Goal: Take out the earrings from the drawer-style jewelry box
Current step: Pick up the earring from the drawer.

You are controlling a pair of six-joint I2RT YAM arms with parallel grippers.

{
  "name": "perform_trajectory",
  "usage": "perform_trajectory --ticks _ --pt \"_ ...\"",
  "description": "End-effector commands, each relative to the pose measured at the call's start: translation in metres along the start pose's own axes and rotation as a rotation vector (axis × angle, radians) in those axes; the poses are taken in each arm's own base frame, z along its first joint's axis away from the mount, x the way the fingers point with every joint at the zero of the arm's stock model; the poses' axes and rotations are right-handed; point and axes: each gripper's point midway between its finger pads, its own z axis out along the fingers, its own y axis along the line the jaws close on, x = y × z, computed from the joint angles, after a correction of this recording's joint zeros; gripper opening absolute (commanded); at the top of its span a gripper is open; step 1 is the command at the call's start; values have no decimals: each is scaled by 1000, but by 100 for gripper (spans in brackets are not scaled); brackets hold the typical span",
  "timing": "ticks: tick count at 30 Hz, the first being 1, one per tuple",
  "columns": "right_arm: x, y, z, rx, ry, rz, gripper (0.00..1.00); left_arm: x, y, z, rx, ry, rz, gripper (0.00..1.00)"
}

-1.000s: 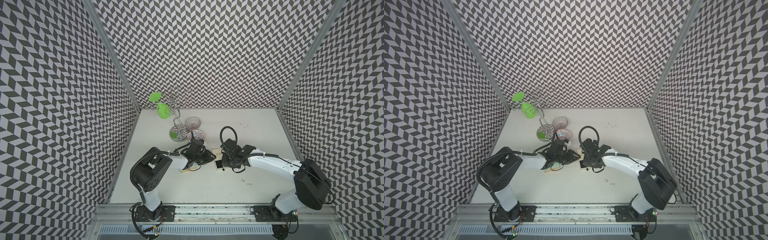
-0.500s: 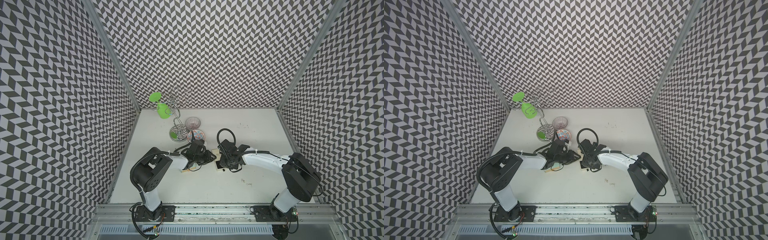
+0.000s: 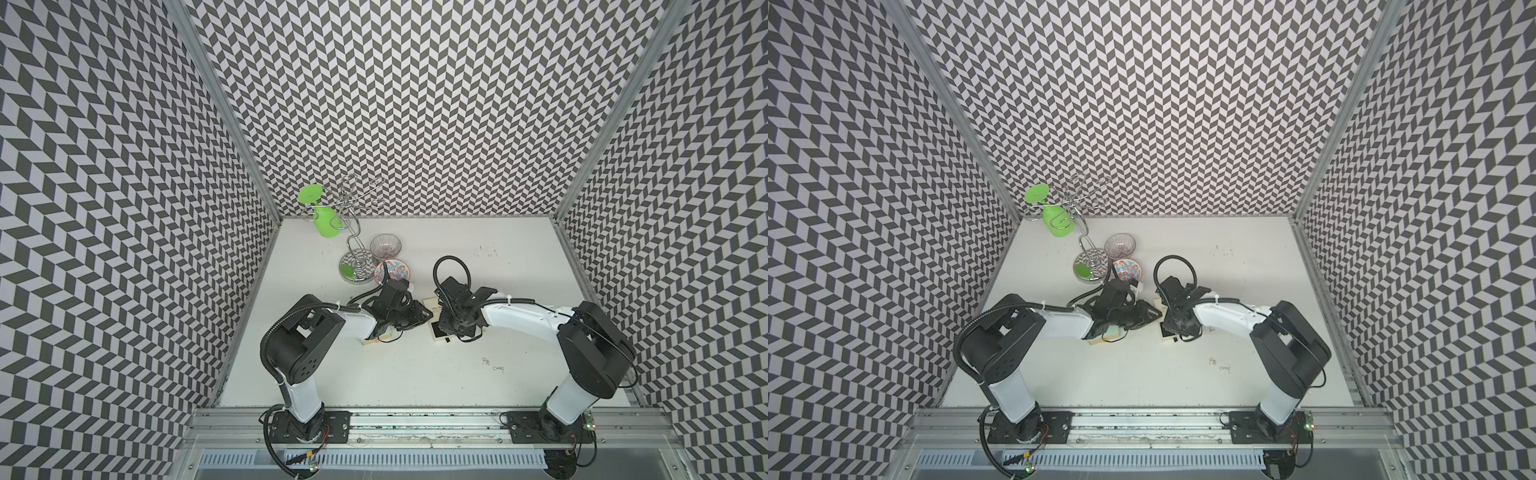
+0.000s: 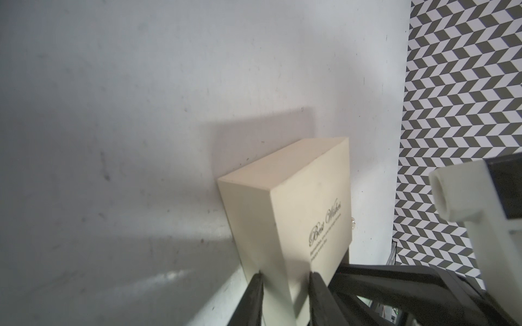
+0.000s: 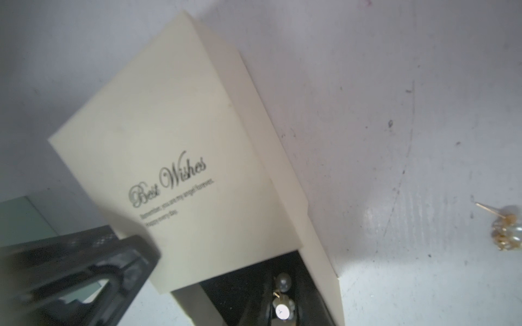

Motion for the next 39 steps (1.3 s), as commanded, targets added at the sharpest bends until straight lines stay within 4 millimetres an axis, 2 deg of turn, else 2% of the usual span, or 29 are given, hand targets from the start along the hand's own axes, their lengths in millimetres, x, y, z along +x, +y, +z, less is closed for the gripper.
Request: perform_trajectory --ticks 1,13,24,31,39 --pt "-8 2 6 8 -31 -6 15 8 2 -2 -17 13 5 30" --pt "-18 8 0 9 -66 -87 13 8 1 -1 -17 13 7 30" --pt "-18 9 -2 35 -68 -135 10 8 0 0 -20 9 6 30" --pt "-17 14 -17 30 -79 -148 10 8 1 1 -25 9 6 30" --pt "-11 4 -32 25 -76 -133 10 8 1 1 -28 5 7 30"
